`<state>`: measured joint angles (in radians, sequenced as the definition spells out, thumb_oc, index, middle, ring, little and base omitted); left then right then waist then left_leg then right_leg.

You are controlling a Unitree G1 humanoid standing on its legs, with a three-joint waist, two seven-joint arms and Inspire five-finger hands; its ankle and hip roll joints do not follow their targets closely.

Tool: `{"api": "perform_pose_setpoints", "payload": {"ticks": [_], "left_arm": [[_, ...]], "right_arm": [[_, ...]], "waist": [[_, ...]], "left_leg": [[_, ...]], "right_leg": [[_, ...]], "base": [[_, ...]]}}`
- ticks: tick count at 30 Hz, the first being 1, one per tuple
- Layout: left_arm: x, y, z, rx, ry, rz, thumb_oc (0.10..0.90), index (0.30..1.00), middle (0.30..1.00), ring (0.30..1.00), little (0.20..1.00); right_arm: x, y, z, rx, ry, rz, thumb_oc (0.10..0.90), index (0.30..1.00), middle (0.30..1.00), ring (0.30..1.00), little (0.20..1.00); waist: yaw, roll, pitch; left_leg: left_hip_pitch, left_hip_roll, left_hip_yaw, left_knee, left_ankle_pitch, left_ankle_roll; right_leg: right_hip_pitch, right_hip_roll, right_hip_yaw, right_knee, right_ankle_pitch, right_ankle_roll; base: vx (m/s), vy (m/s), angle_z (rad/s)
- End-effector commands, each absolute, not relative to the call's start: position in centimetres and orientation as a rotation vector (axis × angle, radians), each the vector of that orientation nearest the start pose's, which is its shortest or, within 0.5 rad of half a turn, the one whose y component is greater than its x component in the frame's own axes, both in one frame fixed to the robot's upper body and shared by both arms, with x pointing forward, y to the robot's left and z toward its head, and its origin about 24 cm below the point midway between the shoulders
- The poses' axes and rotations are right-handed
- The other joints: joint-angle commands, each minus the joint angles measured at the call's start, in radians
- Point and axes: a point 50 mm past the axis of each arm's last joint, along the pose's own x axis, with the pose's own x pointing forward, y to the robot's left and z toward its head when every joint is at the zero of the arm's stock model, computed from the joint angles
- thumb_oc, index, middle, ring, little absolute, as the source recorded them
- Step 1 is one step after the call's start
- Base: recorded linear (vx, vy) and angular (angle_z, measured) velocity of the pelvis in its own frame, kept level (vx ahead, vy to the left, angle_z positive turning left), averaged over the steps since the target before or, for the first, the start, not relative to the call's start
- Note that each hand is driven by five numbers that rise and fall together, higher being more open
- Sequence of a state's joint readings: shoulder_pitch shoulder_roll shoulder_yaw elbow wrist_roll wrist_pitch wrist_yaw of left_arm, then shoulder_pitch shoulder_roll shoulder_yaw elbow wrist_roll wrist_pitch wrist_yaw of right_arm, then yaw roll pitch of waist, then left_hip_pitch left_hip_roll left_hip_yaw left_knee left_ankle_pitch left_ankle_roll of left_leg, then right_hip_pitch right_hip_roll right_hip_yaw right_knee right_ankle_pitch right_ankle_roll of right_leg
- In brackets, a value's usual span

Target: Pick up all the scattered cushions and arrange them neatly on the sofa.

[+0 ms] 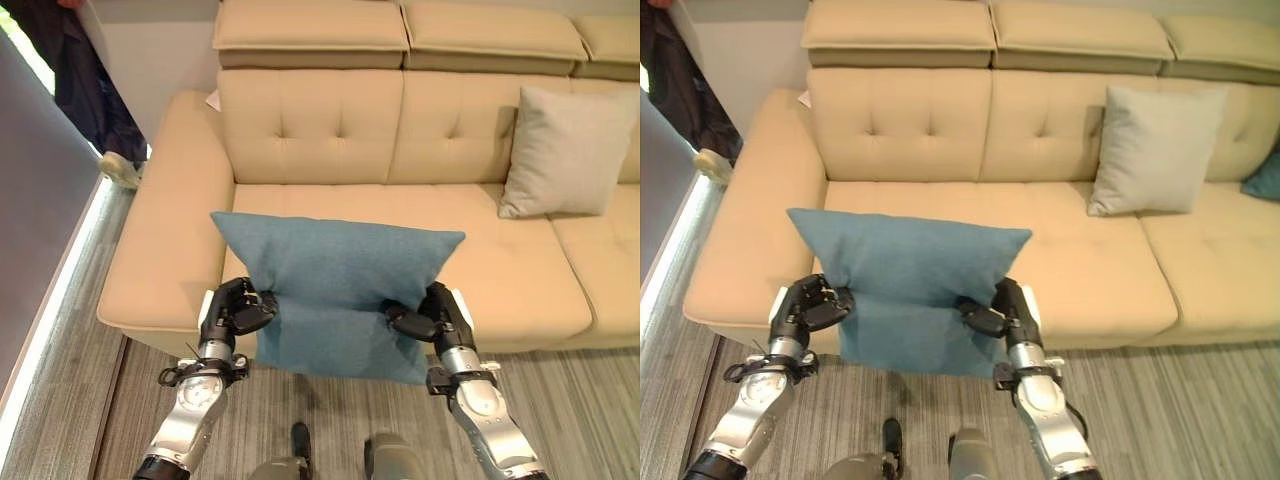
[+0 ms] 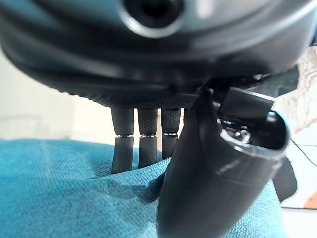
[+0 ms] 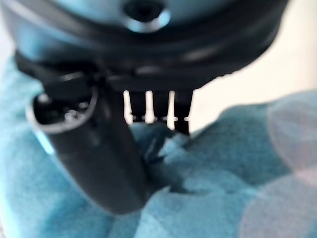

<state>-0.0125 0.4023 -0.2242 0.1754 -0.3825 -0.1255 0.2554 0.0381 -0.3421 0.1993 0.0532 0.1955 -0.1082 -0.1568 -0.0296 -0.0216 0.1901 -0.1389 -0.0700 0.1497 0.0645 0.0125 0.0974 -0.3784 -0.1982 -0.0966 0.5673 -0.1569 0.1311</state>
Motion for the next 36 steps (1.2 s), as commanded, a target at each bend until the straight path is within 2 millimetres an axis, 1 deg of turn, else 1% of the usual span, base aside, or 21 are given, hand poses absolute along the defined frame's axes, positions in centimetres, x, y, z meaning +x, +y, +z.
{"api": "perform_pose_setpoints", "payload": {"ticks": [1, 2, 3, 4, 6, 7, 8, 9, 10, 14, 17, 18, 19, 20, 21, 22, 27, 29, 31, 34, 36], "left_arm": [[25.9, 16.3, 7.6, -0.004, -0.229, -0.063, 0.400, 0.300, 0.300, 0.300, 0.300], [25.9, 16.4, 7.4, -0.017, -0.221, -0.045, 0.400, 0.300, 0.300, 0.300, 0.300], [25.9, 16.4, 7.4, -0.017, -0.220, -0.045, 0.400, 0.300, 0.300, 0.300, 0.300], [25.8, 16.1, 7.5, -0.014, -0.225, -0.064, 0.400, 0.300, 0.300, 0.300, 0.300], [25.6, 15.8, 7.3, -0.037, -0.222, -0.073, 0.400, 0.300, 0.300, 0.300, 0.300], [25.6, 15.8, 7.3, -0.037, -0.222, -0.073, 0.400, 0.300, 0.300, 0.300, 0.300], [25.6, 15.4, 7.4, -0.062, -0.226, -0.091, 0.400, 0.300, 0.300, 0.300, 0.300], [25.6, 15.2, 7.3, -0.070, -0.223, -0.100, 0.400, 0.300, 0.300, 0.300, 0.300], [25.6, 14.8, 7.3, -0.081, -0.218, -0.116, 0.400, 0.300, 0.300, 0.300, 0.300], [25.6, 14.7, 7.0, -0.090, -0.203, -0.115, 0.400, 0.300, 0.300, 0.300, 0.300], [25.5, 14.7, 6.9, -0.086, -0.199, -0.120, 0.400, 0.300, 0.300, 0.300, 0.300], [25.5, 14.7, 6.9, -0.085, -0.197, -0.124, 0.400, 0.300, 0.300, 0.300, 0.300], [25.5, 14.7, 6.9, -0.085, -0.197, -0.124, 0.400, 0.300, 0.300, 0.300, 0.300], [25.5, 14.6, 6.9, -0.081, -0.193, -0.126, 0.400, 0.300, 0.300, 0.300, 0.300], [25.5, 14.7, 6.9, -0.076, -0.191, -0.126, 0.400, 0.300, 0.300, 0.300, 0.300], [25.6, 14.6, 7.3, -0.074, -0.209, -0.127, 0.400, 0.300, 0.300, 0.300, 0.300], [25.5, 14.7, 7.4, -0.074, -0.213, -0.127, 0.400, 0.300, 0.300, 0.300, 0.300], [25.4, 14.8, 7.5, -0.074, -0.217, -0.127, 0.400, 0.300, 0.300, 0.300, 0.300], [25.5, 15.0, 7.7, -0.064, -0.225, -0.122, 0.400, 0.300, 0.300, 0.300, 0.300], [25.7, 15.2, 8.1, -0.043, -0.242, -0.116, 0.400, 0.300, 0.300, 0.300, 0.300], [25.9, 15.5, 8.3, -0.027, -0.251, -0.103, 0.400, 0.300, 0.300, 0.300, 0.300]], "right_arm": [[26.2, -15.4, 11.0, -0.080, -0.395, 0.135, 0.400, 0.300, 0.300, 0.300, 0.300], [26.3, -15.6, 10.5, -0.085, -0.373, 0.123, 0.400, 0.300, 0.300, 0.300, 0.300], [26.2, -15.6, 10.5, -0.085, -0.372, 0.123, 0.400, 0.300, 0.300, 0.300, 0.300], [26.0, -15.7, 10.7, -0.089, -0.380, 0.138, 0.400, 0.300, 0.300, 0.300, 0.300], [25.7, -16.2, 10.5, -0.082, -0.375, 0.118, 0.400, 0.300, 0.300, 0.300, 0.300], [25.7, -16.2, 10.5, -0.082, -0.375, 0.118, 0.400, 0.300, 0.300, 0.300, 0.300], [25.5, -16.7, 10.6, -0.084, -0.383, 0.103, 0.400, 0.300, 0.300, 0.300, 0.300], [25.4, -17.0, 10.6, -0.086, -0.381, 0.095, 0.400, 0.300, 0.300, 0.300, 0.300], [25.4, -17.5, 10.7, -0.092, -0.386, 0.077, 0.400, 0.300, 0.300, 0.300, 0.300], [25.3, -17.7, 10.5, -0.096, -0.370, 0.072, 0.400, 0.300, 0.300, 0.300, 0.300], [25.2, -17.9, 10.3, -0.099, -0.357, 0.066, 0.400, 0.300, 0.300, 0.300, 0.300], [25.2, -18.0, 10.3, -0.101, -0.356, 0.061, 0.400, 0.300, 0.300, 0.300, 0.300], [25.2, -18.0, 10.3, -0.101, -0.355, 0.061, 0.400, 0.300, 0.300, 0.300, 0.300], [25.2, -18.2, 10.2, -0.100, -0.351, 0.045, 0.400, 0.300, 0.300, 0.300, 0.300], [25.2, -18.3, 10.1, -0.099, -0.350, 0.033, 0.400, 0.300, 0.300, 0.300, 0.300], [25.3, -18.5, 10.2, -0.096, -0.353, 0.012, 0.400, 0.300, 0.300, 0.300, 0.300], [25.2, -18.2, 10.2, -0.097, -0.354, 0.020, 0.400, 0.300, 0.300, 0.300, 0.300], [25.2, -17.7, 10.2, -0.096, -0.358, 0.034, 0.400, 0.300, 0.300, 0.300, 0.300], [25.3, -17.4, 10.4, -0.100, -0.368, 0.045, 0.400, 0.300, 0.300, 0.300, 0.300], [25.5, -16.9, 10.8, -0.105, -0.386, 0.063, 0.400, 0.300, 0.300, 0.300, 0.300], [25.4, -16.9, 10.9, -0.094, -0.394, 0.059, 0.400, 0.300, 0.300, 0.300, 0.300]], "waist": [[-0.011, 0.005, -0.077], [-0.013, -0.009, -0.079], [-0.015, -0.008, -0.076], [-0.017, -0.016, -0.081], [-0.022, -0.024, -0.098], [-0.022, -0.023, -0.098], [-0.029, -0.031, -0.106], [-0.031, -0.034, -0.100], [-0.027, -0.045, -0.082], [-0.026, -0.046, -0.075], [-0.016, -0.049, -0.080], [-0.016, -0.047, -0.085], [-0.016, -0.048, -0.085], [-0.009, -0.038, -0.093], [-0.003, -0.028, -0.096], [0.006, -0.024, -0.090], [0.008, -0.017, -0.107], [0.012, -0.015, -0.121], [0.019, -0.018, -0.117], [0.011, -0.013, -0.101], [0.004, -0.002, -0.088]], "left_leg": [[0.039, 0.064, -0.053, 0.035, -0.142, -0.065], [0.057, 0.057, -0.055, 0.023, -0.147, -0.075], [0.061, 0.059, -0.057, 0.022, -0.147, -0.076], [0.073, 0.053, -0.057, 0.021, -0.153, -0.081], [0.076, 0.067, -0.059, 0.025, -0.158, -0.102], [0.075, 0.067, -0.059, 0.026, -0.158, -0.102], [0.045, 0.083, -0.063, 0.108, -0.170, -0.134], [0.011, 0.096, -0.067, 0.197, -0.155, -0.154], [-0.077, 0.118, -0.075, 0.376, -0.088, -0.180], [-0.133, 0.139, -0.073, 0.472, -0.077, -0.167], [-0.163, 0.105, -0.078, 0.391, -0.119, -0.149], [-0.170, 0.102, -0.075, 0.348, -0.125, -0.146], [-0.168, 0.100, -0.074, 0.344, -0.123, -0.146], [-0.181, 0.103, -0.060, 0.200, -0.070, -0.149], [-0.185, 0.105, -0.053, 0.127, -0.021, -0.157], [-0.211, 0.105, -0.050, 0.095, 0.010, -0.168], [-0.163, 0.091, -0.068, 0.059, 0.002, -0.151], [-0.121, 0.077, -0.050, 0.051, -0.023, -0.129], [-0.087, 0.067, -0.029, 0.051, -0.053, -0.103], [-0.057, 0.062, -0.012, 0.061, -0.075, -0.069], [-0.043, 0.064, -0.015, 0.063, -0.090, -0.056]], "right_leg": [[0.085, 0.030, -0.062, -0.286, 0.134, 0.009], [0.093, 0.036, -0.084, -0.396, 0.151, 0.016], [0.101, 0.037, -0.088, -0.403, 0.154, 0.016], [0.132, 0.042, -0.087, -0.435, 0.162, 0.014], [0.161, 0.079, -0.060, -0.451, 0.156, -0.001], [0.161, 0.079, -0.060, -0.451, 0.156, -0.001], [0.192, 0.085, -0.083, -0.475, 0.150, -0.020], [0.211, 0.091, -0.088, -0.482, 0.147, -0.033], [0.238, 0.102, -0.097, -0.496, 0.137, -0.066], [0.264, 0.119, -0.100, -0.502, 0.110, -0.091], [0.286, 0.123, -0.089, -0.508, 0.091, -0.086], [0.292, 0.125, -0.088, -0.510, 0.085, -0.082], [0.293, 0.123, -0.088, -0.511, 0.084, -0.081], [0.320, 0.135, -0.083, -0.522, 0.072, -0.073], [0.335, 0.146, -0.082, -0.528, 0.064, -0.069], [0.360, 0.154, -0.071, -0.529, 0.050, -0.070], [0.386, 0.149, -0.059, -0.520, 0.033, -0.058], [0.390, 0.117, -0.045, -0.472, 0.022, -0.039], [0.358, 0.082, -0.036, -0.363, 0.029, -0.012], [0.279, 0.044, -0.024, -0.184, 0.103, 0.017], [0.222, 0.034, -0.009, -0.092, 0.128, 0.019]], "base": [[0.25, -0.157, -0.25], [0.13, -0.097, -0.21], [0.20, -0.150, -0.18], [0.14, -0.119, 0.13], [0.16, -0.162, 0.33], [0.17, -0.213, 0.24], [0.13, -0.225, 0.20], [0.17, -0.367, 0.20], [0.06, -0.226, 0.30], [0.09, -0.124, 0.15], [0.18, -0.032, -0.08], [0.14, -0.001, -0.03], [0.22, 0.037, -0.01], [0.25, 0.060, 0.05], [0.36, 0.095, 0.02], [0.21, 0.061, 0.01], [0.23, 0.117, -0.24], [0.27, 0.236, -0.26], [0.17, 0.227, -0.11], [0.09, 0.178, -0.25], [0.04, 0.094, -0.02]]}}
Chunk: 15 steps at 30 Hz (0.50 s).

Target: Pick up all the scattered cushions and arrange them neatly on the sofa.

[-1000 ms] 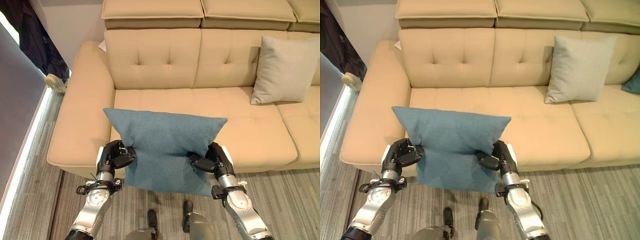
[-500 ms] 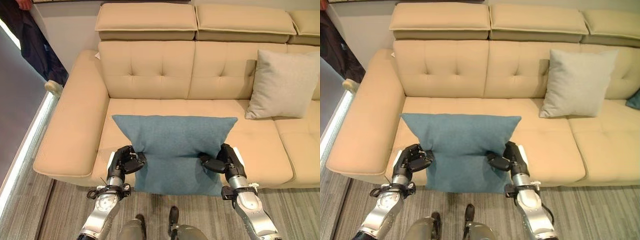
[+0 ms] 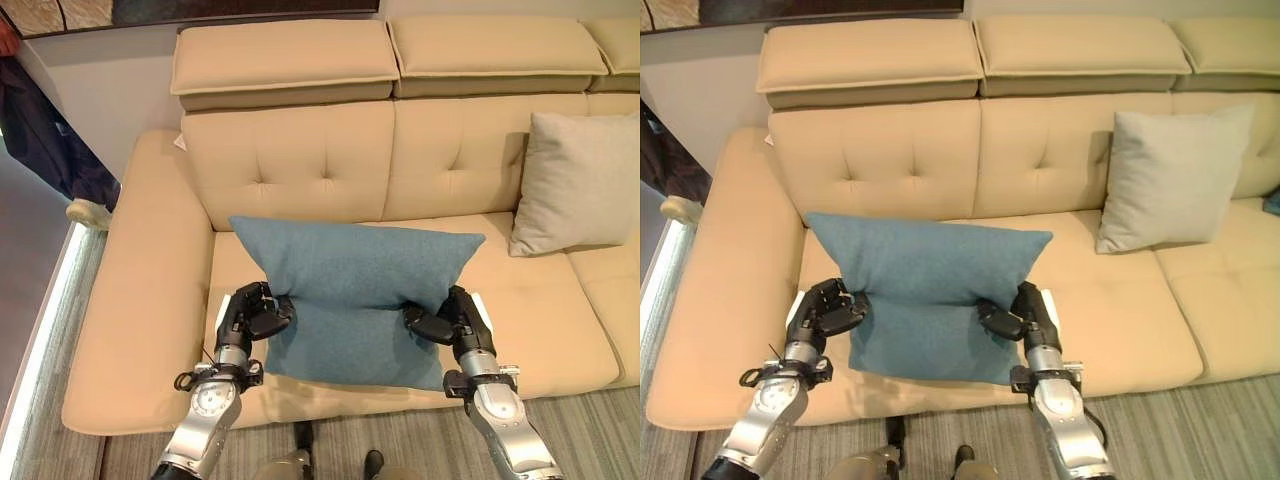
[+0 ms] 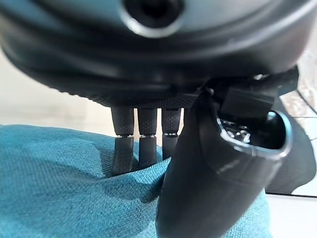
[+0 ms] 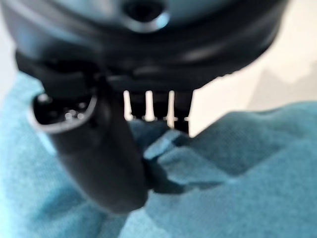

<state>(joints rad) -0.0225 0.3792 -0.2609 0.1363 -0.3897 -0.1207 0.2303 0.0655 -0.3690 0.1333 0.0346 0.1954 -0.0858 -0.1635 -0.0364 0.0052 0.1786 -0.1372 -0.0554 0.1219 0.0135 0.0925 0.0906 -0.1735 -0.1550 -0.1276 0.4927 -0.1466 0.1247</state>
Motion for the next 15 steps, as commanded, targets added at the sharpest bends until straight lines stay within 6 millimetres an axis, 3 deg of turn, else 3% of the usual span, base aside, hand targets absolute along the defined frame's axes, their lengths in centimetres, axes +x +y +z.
{"api": "perform_pose_setpoints", "payload": {"ticks": [1, 4, 6, 7, 15], "left_arm": [[25.86, 15.50, 8.30, -0.027, -0.252, -0.103, 0.400, 0.300, 0.300, 0.300, 0.300], [26.05, 15.52, 8.38, -0.023, -0.264, -0.092, 0.400, 0.300, 0.300, 0.300, 0.300], [26.05, 15.50, 8.39, -0.024, -0.265, -0.092, 0.400, 0.300, 0.300, 0.300, 0.300], [26.02, 15.69, 8.30, -0.022, -0.264, -0.082, 0.400, 0.300, 0.300, 0.300, 0.300], [26.28, 15.42, 9.05, -0.030, -0.299, -0.071, 0.400, 0.300, 0.300, 0.300, 0.300]], "right_arm": [[25.43, -16.88, 10.91, -0.094, -0.394, 0.060, 0.400, 0.300, 0.300, 0.300, 0.300], [25.41, -17.07, 10.65, -0.099, -0.384, 0.054, 0.400, 0.300, 0.300, 0.300, 0.300], [25.46, -17.14, 10.62, -0.101, -0.382, 0.052, 0.400, 0.300, 0.300, 0.300, 0.300], [25.47, -17.46, 10.38, -0.104, -0.375, 0.031, 0.400, 0.300, 0.300, 0.300, 0.300], [26.27, -17.76, 11.05, -0.156, -0.398, 0.001, 0.400, 0.300, 0.300, 0.300, 0.300]], "waist": [[0.012, -0.029, -0.077], [-0.007, -0.024, -0.078], [-0.013, -0.025, -0.076], [-0.017, -0.038, -0.083], [-0.005, -0.042, -0.135]], "left_leg": [[-0.046, 0.049, 0.014, 0.115, -0.170, -0.049], [-0.006, 0.037, -0.011, 0.082, -0.179, -0.058], [0.000, 0.034, -0.017, 0.077, -0.182, -0.061], [0.009, 0.023, -0.026, 0.069, -0.186, -0.067], [0.051, 0.032, -0.027, -0.024, -0.160, -0.096]], "right_leg": [[0.014, -0.010, 0.024, -0.013, 0.116, 0.025], [-0.061, 0.006, 0.028, -0.151, 0.094, 0.009], [-0.051, 0.008, 0.022, -0.206, 0.100, 0.011], [-0.030, 0.013, 0.029, -0.312, 0.117, 0.024], [0.075, 0.046, 0.002, -0.493, 0.148, 0.009]], "base": [[0.08, 0.054, 0.10], [0.10, 0.006, 0.11], [0.09, -0.054, 0.10], [0.13, -0.087, 0.02], [0.10, -0.092, 0.17]]}}
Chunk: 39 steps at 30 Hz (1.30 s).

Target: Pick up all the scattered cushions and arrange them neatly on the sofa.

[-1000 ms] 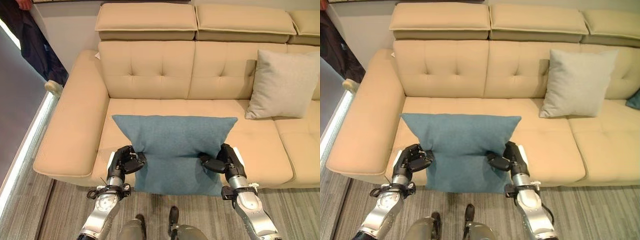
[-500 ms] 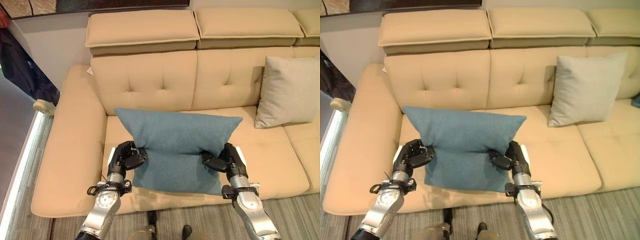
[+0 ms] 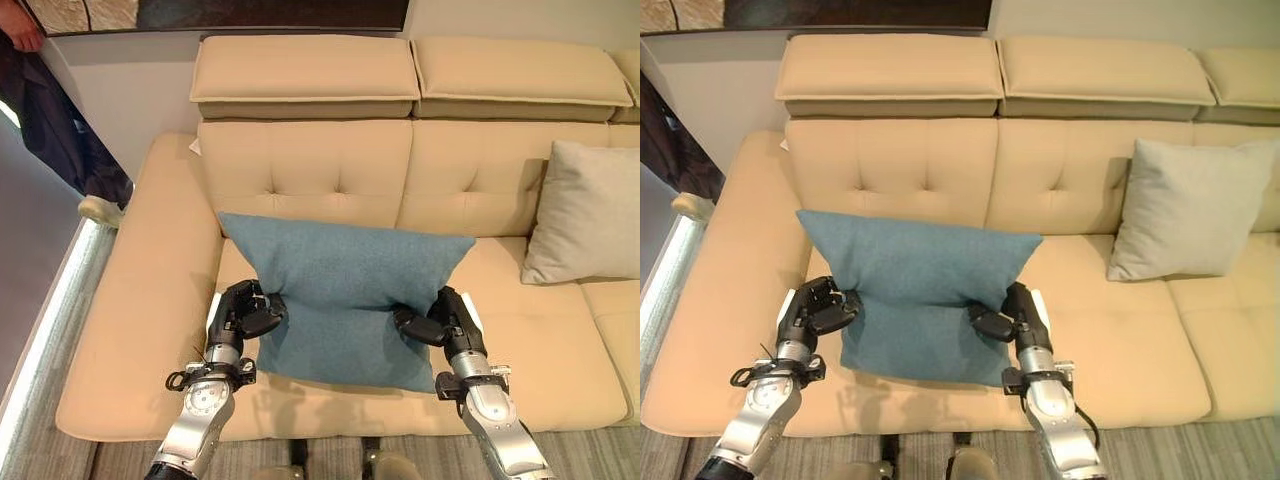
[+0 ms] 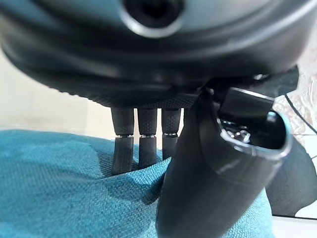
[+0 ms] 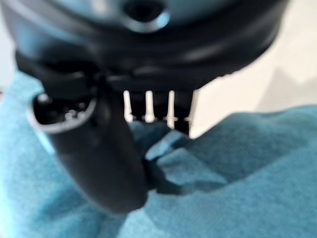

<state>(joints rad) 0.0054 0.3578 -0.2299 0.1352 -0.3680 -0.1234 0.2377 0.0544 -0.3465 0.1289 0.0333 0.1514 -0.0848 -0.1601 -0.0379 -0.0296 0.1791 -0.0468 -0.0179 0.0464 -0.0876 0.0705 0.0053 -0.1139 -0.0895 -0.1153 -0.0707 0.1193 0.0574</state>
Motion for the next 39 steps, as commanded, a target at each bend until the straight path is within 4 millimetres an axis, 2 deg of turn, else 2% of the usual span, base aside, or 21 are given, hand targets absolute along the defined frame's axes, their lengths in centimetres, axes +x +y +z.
{"api": "perform_pose_setpoints", "payload": {"ticks": [1, 2, 5, 9, 13, 14, 15, 16, 17, 18, 19, 20, 23, 24, 31, 32, 33, 34, 35, 39], "left_arm": [[26.5, 15.3, 9.4, -0.016, -0.312, -0.067, 0.400, 0.300, 0.300, 0.300, 0.300], [27.4, 15.2, 10.3, 0.015, -0.350, -0.052, 0.400, 0.300, 0.300, 0.300, 0.300], [28.4, 15.1, 11.2, 0.042, -0.382, -0.033, 0.400, 0.300, 0.300, 0.300, 0.300], [31.6, 14.3, 14.1, 0.076, -0.461, 0.010, 0.400, 0.300, 0.300, 0.300, 0.300], [34.3, 14.0, 18.2, 0.170, -0.564, 0.039, 0.400, 0.300, 0.300, 0.300, 0.300], [35.4, 13.9, 20.7, 0.220, -0.627, 0.058, 0.400, 0.300, 0.300, 0.300, 0.300], [35.4, 13.9, 20.8, 0.220, -0.631, 0.058, 0.400, 0.300, 0.300, 0.300, 0.300], [36.5, 14.2, 22.7, 0.260, -0.663, 0.091, 0.400, 0.300, 0.300, 0.300, 0.300], [36.5, 14.2, 22.9, 0.259, -0.666, 0.091, 0.400, 0.300, 0.300, 0.300, 0.300], [37.3, 14.5, 24.7, 0.302, -0.695, 0.122, 0.400, 0.300, 0.300, 0.300, 0.300], [37.3, 14.5, 24.8, 0.302, -0.698, 0.122, 0.400, 0.300, 0.300, 0.300, 0.300], [37.8, 14.9, 25.9, 0.326, -0.709, 0.150, 0.400, 0.300, 0.300, 0.300, 0.300], [38.4, 15.1, 26.7, 0.347, -0.705, 0.169, 0.400, 0.300, 0.300, 0.300, 0.300], [38.7, 15.0, 27.3, 0.338, -0.704, 0.178, 0.400, 0.300, 0.300, 0.300, 0.300], [39.1, 16.0, 28.4, 0.399, -0.708, 0.211, 0.400, 0.300, 0.300, 0.300, 0.300], [39.2, 16.2, 28.6, 0.403, -0.707, 0.219, 0.508, 0.462, 0.462, 0.462, 0.462], [39.2, 16.4, 28.8, 0.406, -0.707, 0.227, 0.685, 0.728, 0.728, 0.728, 0.728], [39.3, 16.6, 28.6, 0.401, -0.701, 0.237, 0.800, 0.900, 0.900, 0.900, 0.900], [39.3, 16.9, 28.6, 0.396, -0.695, 0.247, 0.800, 0.900, 0.900, 0.900, 0.900], [39.0, 18.5, 27.8, 0.393, -0.674, 0.276, 0.800, 0.900, 0.900, 0.900, 0.900]], "right_arm": [[26.6, -17.7, 11.4, -0.174, -0.411, 0.002, 0.400, 0.300, 0.300, 0.300, 0.300], [27.5, -17.6, 12.2, -0.217, -0.436, -0.007, 0.400, 0.300, 0.300, 0.300, 0.300], [28.6, -17.3, 13.2, -0.266, -0.471, -0.010, 0.400, 0.300, 0.300, 0.300, 0.300], [31.6, -15.6, 15.7, -0.320, -0.532, -0.015, 0.400, 0.300, 0.300, 0.300, 0.300], [34.1, -15.0, 18.8, -0.374, -0.593, -0.047, 0.400, 0.300, 0.300, 0.300, 0.300], [35.2, -15.0, 21.1, -0.410, -0.639, -0.077, 0.400, 0.300, 0.300, 0.300, 0.300], [35.3, -15.0, 21.2, -0.410, -0.643, -0.078, 0.400, 0.300, 0.300, 0.300, 0.300], [36.2, -15.2, 23.2, -0.436, -0.672, -0.120, 0.400, 0.300, 0.300, 0.300, 0.300], [36.3, -15.2, 23.3, -0.436, -0.675, -0.121, 0.400, 0.300, 0.300, 0.300, 0.300], [37.1, -15.5, 24.9, -0.451, -0.690, -0.165, 0.400, 0.300, 0.300, 0.300, 0.300], [37.2, -15.5, 25.1, -0.450, -0.693, -0.165, 0.400, 0.300, 0.300, 0.300, 0.300], [37.7, -15.6, 26.0, -0.461, -0.697, -0.191, 0.400, 0.300, 0.300, 0.300, 0.300], [38.1, -15.8, 27.0, -0.485, -0.704, -0.221, 0.400, 0.300, 0.300, 0.300, 0.300], [38.4, -15.8, 28.1, -0.506, -0.718, -0.244, 0.400, 0.300, 0.300, 0.300, 0.300], [38.7, -16.8, 29.8, -0.523, -0.739, -0.307, 0.400, 0.300, 0.300, 0.300, 0.300], [38.7, -17.2, 30.0, -0.528, -0.736, -0.323, 0.400, 0.300, 0.300, 0.300, 0.300], [38.7, -17.3, 30.1, -0.527, -0.740, -0.330, 0.445, 0.368, 0.368, 0.368, 0.368], [38.8, -17.3, 30.0, -0.520, -0.736, -0.335, 0.584, 0.575, 0.575, 0.575, 0.575], [38.9, -17.5, 30.0, -0.526, -0.726, -0.339, 0.800, 0.900, 0.900, 0.900, 0.900], [38.9, -18.7, 29.0, -0.537, -0.687, -0.354, 0.800, 0.900, 0.900, 0.900, 0.900]], "waist": [[-0.001, -0.006, -0.139], [0.004, -0.005, -0.141], [0.008, -0.003, -0.139], [0.016, 0.005, -0.123], [0.016, 0.016, -0.094], [0.014, 0.024, -0.078], [0.013, 0.024, -0.078], [0.010, 0.032, -0.073], [0.010, 0.032, -0.074], [0.006, 0.038, -0.075], [0.005, 0.038, -0.077], [0.002, 0.043, -0.085], [-0.001, 0.045, -0.087], [-0.001, 0.046, -0.089], [0.001, 0.046, -0.096], [0.000, 0.046, -0.097], [-0.001, 0.045, -0.098], [-0.001, 0.044, -0.099], [-0.002, 0.042, -0.101], [-0.002, 0.040, -0.101]], "left_leg": [[-0.032, -0.001, 0.049, 0.062, -0.132, -0.015], [-0.018, 0.005, 0.042, 0.031, -0.119, -0.024], [-0.011, 0.010, 0.041, 0.010, -0.110, -0.032], [-0.041, 0.021, 0.035, 0.000, -0.093, -0.043], [-0.110, 0.027, 0.029, 0.000, -0.068, -0.056], [-0.157, 0.029, 0.023, 0.000, -0.051, -0.064], [-0.161, 0.029, 0.022, 0.000, -0.050, -0.064], [-0.207, 0.027, 0.017, 0.000, -0.033, -0.073], [-0.211, 0.027, 0.017, 0.000, -0.032, -0.073], [-0.258, 0.025, 0.014, 0.000, -0.015, -0.082], [-0.263, 0.025, 0.013, 0.000, -0.014, -0.082], [-0.299, 0.022, 0.008, 0.000, -0.002, -0.088], [-0.335, 0.020, 0.003, 0.000, 0.010, -0.093], [-0.363, 0.017, -0.003, 0.000, 0.017, -0.095], [-0.419, 0.016, -0.019, 0.000, 0.033, -0.102], [-0.427, 0.016, -0.021, 0.000, 0.036, -0.103], [-0.433, 0.016, -0.021, 0.000, 0.037, -0.105], [-0.432, 0.017, -0.021, 0.000, 0.031, -0.105], [-0.440, 0.016, -0.023, 0.000, 0.037, -0.105], [-0.443, 0.017, -0.021, 0.000, 0.038, -0.108]], "right_leg": [[0.024, -0.016, -0.016, 0.057, -0.117, 0.075], [0.044, -0.008, -0.024, 0.023, -0.116, 0.071], [0.055, -0.001, -0.029, -0.005, -0.110, 0.069], [0.024, 0.010, -0.037, -0.017, -0.111, 0.074], [-0.040, 0.018, -0.033, -0.017, -0.100, 0.078], [-0.087, 0.021, -0.033, -0.017, -0.087, 0.082], [-0.090, 0.021, -0.033, -0.017, -0.086, 0.082], [-0.136, 0.026, -0.031, -0.017, -0.072, 0.086], [-0.140, 0.026, -0.031, -0.017, -0.071, 0.086], [-0.182, 0.029, -0.029, -0.017, -0.058, 0.089], [-0.188, 0.029, -0.030, -0.017, -0.058, 0.089], [-0.220, 0.033, -0.029, -0.017, -0.048, 0.090], [-0.251, 0.034, -0.031, -0.017, -0.040, 0.091], [-0.276, 0.036, -0.034, -0.017, -0.034, 0.092], [-0.336, 0.043, -0.033, -0.017, -0.022, 0.093], [-0.344, 0.043, -0.032, -0.017, -0.022, 0.093], [-0.350, 0.043, -0.031, -0.017, -0.021, 0.094], [-0.351, 0.045, -0.030, -0.017, -0.024, 0.094], [-0.360, 0.045, -0.029, -0.017, -0.020, 0.094], [-0.362, 0.049, -0.030, -0.017, -0.022, 0.093]], "base": [[0.09, -0.116, 0.00], [0.07, -0.100, 0.02], [0.04, -0.080, 0.06], [-0.06, -0.059, 0.05], [-0.16, -0.036, 0.13], [-0.17, -0.031, 0.09], [-0.20, -0.028, 0.08], [-0.08, -0.010, 0.08], [-0.14, -0.026, 0.08], [-0.06, -0.017, 0.04], [-0.08, -0.040, 0.04], [-0.01, -0.023, 0.07], [-0.02, -0.038, 0.09], [-0.01, -0.035, 0.07], [0.01, -0.018, 0.02], [-0.01, -0.011, 0.05], [0.03, -0.024, 0.05], [0.01, -0.022, 0.05], [0.02, -0.025, 0.05], [0.01, -0.009, 0.02]]}}
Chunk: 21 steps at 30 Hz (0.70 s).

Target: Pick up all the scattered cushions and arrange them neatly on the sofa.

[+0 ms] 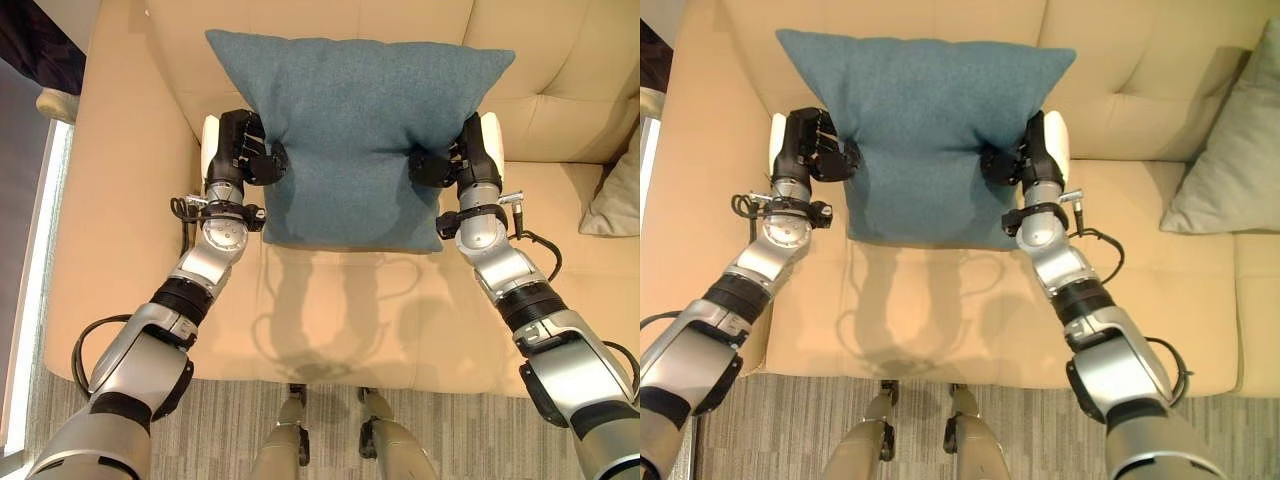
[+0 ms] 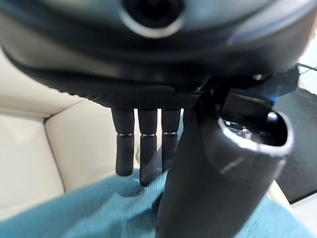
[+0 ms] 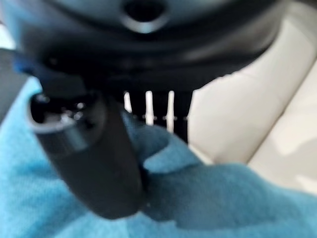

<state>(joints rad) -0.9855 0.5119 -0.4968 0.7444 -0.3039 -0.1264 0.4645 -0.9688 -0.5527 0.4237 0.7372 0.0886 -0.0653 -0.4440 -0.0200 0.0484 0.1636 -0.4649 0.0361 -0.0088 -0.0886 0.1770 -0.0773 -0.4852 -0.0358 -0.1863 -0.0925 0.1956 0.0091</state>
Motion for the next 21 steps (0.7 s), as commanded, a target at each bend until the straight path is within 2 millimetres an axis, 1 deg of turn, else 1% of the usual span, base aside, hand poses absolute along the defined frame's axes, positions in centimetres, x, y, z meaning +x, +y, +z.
{"api": "perform_pose_setpoints", "payload": {"ticks": [1, 3, 4, 6, 7, 8, 9, 11, 12, 13, 14, 16, 17, 18, 19, 20, 21], "left_arm": [[39.0, 18.5, 27.8, 0.393, -0.672, 0.275, 0.800, 0.900, 0.900, 0.900, 0.900], [38.9, 19.4, 27.6, 0.398, -0.662, 0.293, 0.800, 0.900, 0.900, 0.900, 0.900], [38.8, 20.7, 27.6, 0.398, -0.649, 0.318, 0.800, 0.900, 0.900, 0.900, 0.900], [38.5, 21.9, 27.6, 0.393, -0.642, 0.344, 0.800, 0.900, 0.900, 0.900, 0.900], [38.3, 22.8, 27.3, 0.384, -0.636, 0.362, 0.800, 0.900, 0.900, 0.900, 0.900], [37.8, 23.9, 26.5, 0.361, -0.620, 0.381, 0.800, 0.900, 0.900, 0.900, 0.900], [37.8, 23.9, 26.4, 0.361, -0.618, 0.381, 0.800, 0.900, 0.900, 0.900, 0.900], [37.1, 24.8, 24.6, 0.317, -0.590, 0.390, 0.800, 0.900, 0.900, 0.900, 0.900], [36.7, 25.0, 23.5, 0.277, -0.574, 0.385, 0.800, 0.900, 0.900, 0.900, 0.900], [36.3, 25.0, 22.6, 0.247, -0.565, 0.382, 0.800, 0.900, 0.900, 0.900, 0.900], [35.8, 25.0, 21.2, 0.212, -0.546, 0.375, 0.800, 0.900, 0.900, 0.900, 0.900], [34.8, 24.4, 19.1, 0.126, -0.526, 0.356, 0.800, 0.900, 0.900, 0.900, 0.900], [34.2, 24.1, 17.9, 0.092, -0.506, 0.349, 0.800, 0.900, 0.900, 0.900, 0.900], [33.0, 23.7, 15.8, 0.055, -0.471, 0.330, 0.800, 0.900, 0.900, 0.900, 0.900], [32.9, 23.6, 15.7, 0.056, -0.467, 0.329, 0.800, 0.900, 0.900, 0.900, 0.900], [32.4, 23.6, 14.7, 0.043, -0.441, 0.327, 0.800, 0.900, 0.900, 0.900, 0.900], [30.9, 23.5, 11.9, 0.051, -0.362, 0.307, 0.800, 0.900, 0.900, 0.900, 0.900]], "right_arm": [[38.9, -18.7, 28.9, -0.537, -0.686, -0.353, 0.800, 0.900, 0.900, 0.900, 0.900], [38.9, -19.4, 28.4, -0.538, -0.660, -0.360, 0.800, 0.900, 0.900, 0.900, 0.900], [38.9, -20.6, 27.7, -0.536, -0.625, -0.373, 0.800, 0.900, 0.900, 0.900, 0.900], [38.7, -21.8, 27.4, -0.532, -0.604, -0.393, 0.800, 0.900, 0.900, 0.900, 0.900], [38.5, -22.7, 27.0, -0.528, -0.587, -0.409, 0.800, 0.900, 0.900, 0.900, 0.900], [38.1, -24.0, 26.4, -0.509, -0.565, -0.433, 0.800, 0.900, 0.900, 0.900, 0.900], [38.1, -24.0, 26.3, -0.510, -0.564, -0.433, 0.800, 0.900, 0.900, 0.900, 0.900], [37.4, -25.6, 25.1, -0.484, -0.533, -0.459, 0.800, 0.900, 0.900, 0.900, 0.900], [37.0, -26.3, 24.4, -0.480, -0.521, -0.469, 0.800, 0.900, 0.900, 0.900, 0.900], [36.6, -26.6, 23.8, -0.478, -0.512, -0.470, 0.800, 0.900, 0.900, 0.900, 0.900], [36.1, -27.1, 22.8, -0.476, -0.497, -0.471, 0.800, 0.900, 0.900, 0.900, 0.900], [35.2, -27.5, 21.0, -0.471, -0.467, -0.461, 0.800, 0.900, 0.900, 0.900, 0.900], [34.6, -27.7, 20.0, -0.470, -0.451, -0.459, 0.800, 0.900, 0.900, 0.900, 0.900], [33.5, -27.8, 17.8, -0.455, -0.412, -0.441, 0.800, 0.900, 0.900, 0.900, 0.900], [33.4, -27.8, 17.6, -0.457, -0.407, -0.441, 0.800, 0.900, 0.900, 0.900, 0.900], [33.0, -27.7, 16.5, -0.446, -0.386, -0.430, 0.800, 0.900, 0.900, 0.900, 0.900], [31.6, -27.7, 14.1, -0.472, -0.326, -0.392, 0.800, 0.900, 0.900, 0.900, 0.900]], "waist": [[-0.019, -0.038, -0.086], [-0.019, -0.037, -0.089], [-0.020, -0.035, -0.093], [-0.021, -0.034, -0.096], [-0.020, -0.034, -0.098], [-0.020, -0.034, -0.100], [-0.020, -0.033, -0.102], [-0.018, -0.034, -0.106], [-0.017, -0.035, -0.110], [-0.018, -0.036, -0.112], [-0.017, -0.037, -0.118], [-0.017, -0.039, -0.120], [-0.016, -0.040, -0.125], [-0.016, -0.041, -0.124], [-0.016, -0.041, -0.127], [-0.015, -0.042, -0.125], [-0.015, -0.043, -0.125]], "left_leg": [[-0.021, -0.036, 0.035, 0.001, -0.073, -0.026], [-0.027, -0.037, 0.033, 0.001, -0.068, -0.026], [-0.024, -0.036, 0.035, 0.001, -0.074, -0.028], [-0.027, -0.036, 0.034, 0.001, -0.070, -0.028], [-0.025, -0.036, 0.034, 0.001, -0.070, -0.027], [-0.020, -0.036, 0.035, 0.001, -0.072, -0.027], [-0.021, -0.036, 0.034, 0.001, -0.072, -0.027], [-0.006, -0.033, 0.037, 0.001, -0.081, -0.027], [0.001, -0.032, 0.037, 0.001, -0.084, -0.026], [0.002, -0.032, 0.037, 0.001, -0.081, -0.025], [0.011, -0.030, 0.038, 0.001, -0.084, -0.024], [0.024, -0.030, 0.041, 0.001, -0.089, -0.022], [0.031, -0.029, 0.041, 0.001, -0.092, -0.021], [0.041, -0.028, 0.042, 0.001, -0.096, -0.019], [0.043, -0.028, 0.042, 0.001, -0.096, -0.019], [0.049, -0.028, 0.043, 0.001, -0.098, -0.018], [0.074, -0.025, 0.047, 0.001, -0.103, -0.016]], "right_leg": [[0.013, -0.004, 0.042, 0.005, -0.102, 0.142], [0.008, -0.005, 0.041, 0.005, -0.099, 0.141], [0.010, -0.004, 0.040, 0.005, -0.103, 0.141], [0.007, -0.006, 0.039, 0.005, -0.100, 0.140], [0.008, -0.006, 0.038, 0.005, -0.100, 0.140], [0.012, -0.005, 0.038, 0.005, -0.102, 0.138], [0.012, -0.005, 0.037, 0.005, -0.102, 0.138], [0.028, -0.005, 0.037, 0.005, -0.111, 0.137], [0.034, -0.005, 0.037, 0.005, -0.113, 0.136], [0.035, -0.006, 0.037, 0.005, -0.111, 0.134], [0.044, -0.005, 0.037, 0.005, -0.116, 0.132], [0.056, -0.007, 0.038, 0.005, -0.120, 0.128], [0.064, -0.008, 0.038, 0.005, -0.122, 0.128], [0.076, -0.010, 0.036, 0.005, -0.128, 0.125], [0.078, -0.009, 0.036, 0.005, -0.128, 0.125], [0.083, -0.010, 0.036, 0.005, -0.130, 0.124], [0.108, -0.012, 0.035, 0.005, -0.135, 0.122]], "base": [[0.00, 0.000, 0.00], [0.00, 0.000, 0.00], [0.00, 0.000, 0.00], [0.00, 0.000, 0.00], [0.00, 0.000, 0.00], [0.00, 0.000, 0.00], [0.00, 0.000, 0.00], [0.02, -0.002, 0.00], [0.00, 0.000, 0.00], [0.00, 0.000, 0.00], [0.00, 0.000, 0.00], [0.02, 0.000, 0.04], [0.01, -0.007, 0.08], [0.02, -0.009, 0.10], [0.01, -0.008, 0.09], [0.01, 0.001, 0.03], [0.02, 0.006, -0.04]]}}
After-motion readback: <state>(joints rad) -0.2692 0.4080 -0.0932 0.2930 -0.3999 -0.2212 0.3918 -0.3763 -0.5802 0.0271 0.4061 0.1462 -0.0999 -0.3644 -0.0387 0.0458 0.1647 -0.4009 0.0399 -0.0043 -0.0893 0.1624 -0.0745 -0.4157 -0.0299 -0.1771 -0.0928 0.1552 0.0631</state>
